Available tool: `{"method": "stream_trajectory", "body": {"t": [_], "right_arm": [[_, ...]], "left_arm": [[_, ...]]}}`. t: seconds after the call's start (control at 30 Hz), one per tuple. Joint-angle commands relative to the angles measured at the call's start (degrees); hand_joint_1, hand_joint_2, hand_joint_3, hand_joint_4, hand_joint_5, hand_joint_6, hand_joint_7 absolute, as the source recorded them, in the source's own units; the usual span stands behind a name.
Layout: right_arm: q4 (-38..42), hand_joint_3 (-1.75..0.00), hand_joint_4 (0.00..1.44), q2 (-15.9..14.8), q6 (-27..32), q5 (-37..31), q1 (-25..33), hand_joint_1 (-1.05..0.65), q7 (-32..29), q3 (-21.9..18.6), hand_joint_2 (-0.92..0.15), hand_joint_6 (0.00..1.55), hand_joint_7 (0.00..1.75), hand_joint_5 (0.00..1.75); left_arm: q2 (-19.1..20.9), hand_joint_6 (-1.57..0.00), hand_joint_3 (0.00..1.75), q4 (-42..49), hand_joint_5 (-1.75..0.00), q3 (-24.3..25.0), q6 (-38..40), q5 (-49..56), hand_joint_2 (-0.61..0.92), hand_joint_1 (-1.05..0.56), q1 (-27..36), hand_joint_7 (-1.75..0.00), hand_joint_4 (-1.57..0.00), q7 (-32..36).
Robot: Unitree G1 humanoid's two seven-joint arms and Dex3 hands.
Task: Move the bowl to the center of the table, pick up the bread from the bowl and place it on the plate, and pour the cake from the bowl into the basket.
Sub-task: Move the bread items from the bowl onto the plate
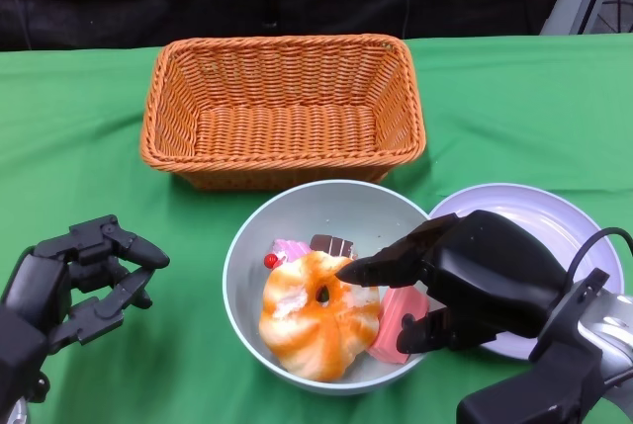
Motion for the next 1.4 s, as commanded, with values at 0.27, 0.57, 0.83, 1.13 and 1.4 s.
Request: {"method": "stream_trajectory", "body": {"t": [0.27, 0.57, 0.83, 1.13, 1.4], "right_arm": [[0.40, 0.00, 0.74, -0.87, -0.31, 0.11, -0.39, -0.59, -0.37, 0.00, -0.79, 0.63, 0.00, 0.02], [0.40, 0.00, 0.75, -0.86, -0.32, 0.11, -0.39, -0.59, -0.36, 0.00, -0.79, 0.63, 0.00, 0.01], [0.40, 0.00, 0.75, -0.86, -0.32, 0.10, -0.39, -0.59, -0.36, 0.00, -0.79, 0.63, 0.00, 0.01], [0.40, 0.00, 0.75, -0.86, -0.32, 0.10, -0.39, -0.59, -0.36, -0.01, -0.79, 0.63, 0.00, 0.00], [0.40, 0.00, 0.75, -0.86, -0.32, 0.10, -0.39, -0.59, -0.36, -0.01, -0.79, 0.63, 0.00, 0.00]], "left_arm": [[1.05, -0.80, 0.44, -0.55, -1.42, 0.22, 0.15, 0.39, 0.90, -0.18, 0.25, -1.09, -0.78, 0.90], [1.06, -0.80, 0.43, -0.55, -1.42, 0.20, 0.15, 0.38, 0.91, -0.18, 0.25, -1.09, -0.78, 0.93], [1.06, -0.80, 0.43, -0.55, -1.42, 0.20, 0.15, 0.38, 0.91, -0.18, 0.25, -1.09, -0.78, 0.94], [1.06, -0.80, 0.42, -0.55, -1.42, 0.20, 0.15, 0.38, 0.91, -0.18, 0.25, -1.09, -0.78, 0.94], [1.06, -0.80, 0.42, -0.55, -1.42, 0.19, 0.15, 0.38, 0.92, -0.18, 0.25, -1.09, -0.78, 0.94]]}}
